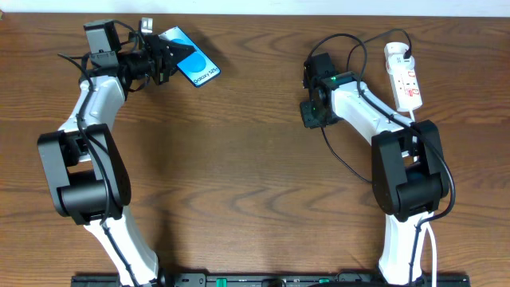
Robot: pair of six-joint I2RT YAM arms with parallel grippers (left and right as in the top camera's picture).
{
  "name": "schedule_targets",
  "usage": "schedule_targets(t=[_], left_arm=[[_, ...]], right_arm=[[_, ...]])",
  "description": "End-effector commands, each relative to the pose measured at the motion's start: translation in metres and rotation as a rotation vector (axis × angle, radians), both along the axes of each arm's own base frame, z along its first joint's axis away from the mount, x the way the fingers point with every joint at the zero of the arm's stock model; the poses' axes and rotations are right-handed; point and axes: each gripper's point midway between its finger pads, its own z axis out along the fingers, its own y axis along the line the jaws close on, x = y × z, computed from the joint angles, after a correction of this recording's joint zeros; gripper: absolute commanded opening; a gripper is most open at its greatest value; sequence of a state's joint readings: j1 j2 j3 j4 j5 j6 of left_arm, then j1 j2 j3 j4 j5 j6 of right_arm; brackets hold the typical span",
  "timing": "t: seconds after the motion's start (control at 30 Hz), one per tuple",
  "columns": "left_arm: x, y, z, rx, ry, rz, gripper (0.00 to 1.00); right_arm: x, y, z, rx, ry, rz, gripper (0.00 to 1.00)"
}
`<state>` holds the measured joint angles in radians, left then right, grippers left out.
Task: Plug charger to phone and switch on socket
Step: 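Close the right gripper on the cable just behind the plug tip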
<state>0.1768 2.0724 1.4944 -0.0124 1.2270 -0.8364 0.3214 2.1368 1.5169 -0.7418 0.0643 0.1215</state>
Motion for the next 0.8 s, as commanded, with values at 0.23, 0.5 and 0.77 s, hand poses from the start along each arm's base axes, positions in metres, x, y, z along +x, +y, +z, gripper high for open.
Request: schedule_targets(t=[0.23,0.5,0.77], left_arm=[[0.0009,0.0000,0.0291,0.010,-0.084,-0.016,0.07],[0.0009,0.0000,0.0291,0.010,-0.084,-0.016,0.07],[0.0009,0.0000,0.0291,0.010,-0.084,-0.016,0.07]], right_arm=[[0.0006,-0.0106,-0.0029,-0.008,0.006,-0.015,0.24],[0.0004,-0.0106,-0.0031,-0.008,0.007,-0.015,0.21],[0.0000,-0.0091,-0.0031,0.001,0.009,-0.014,0.19]])
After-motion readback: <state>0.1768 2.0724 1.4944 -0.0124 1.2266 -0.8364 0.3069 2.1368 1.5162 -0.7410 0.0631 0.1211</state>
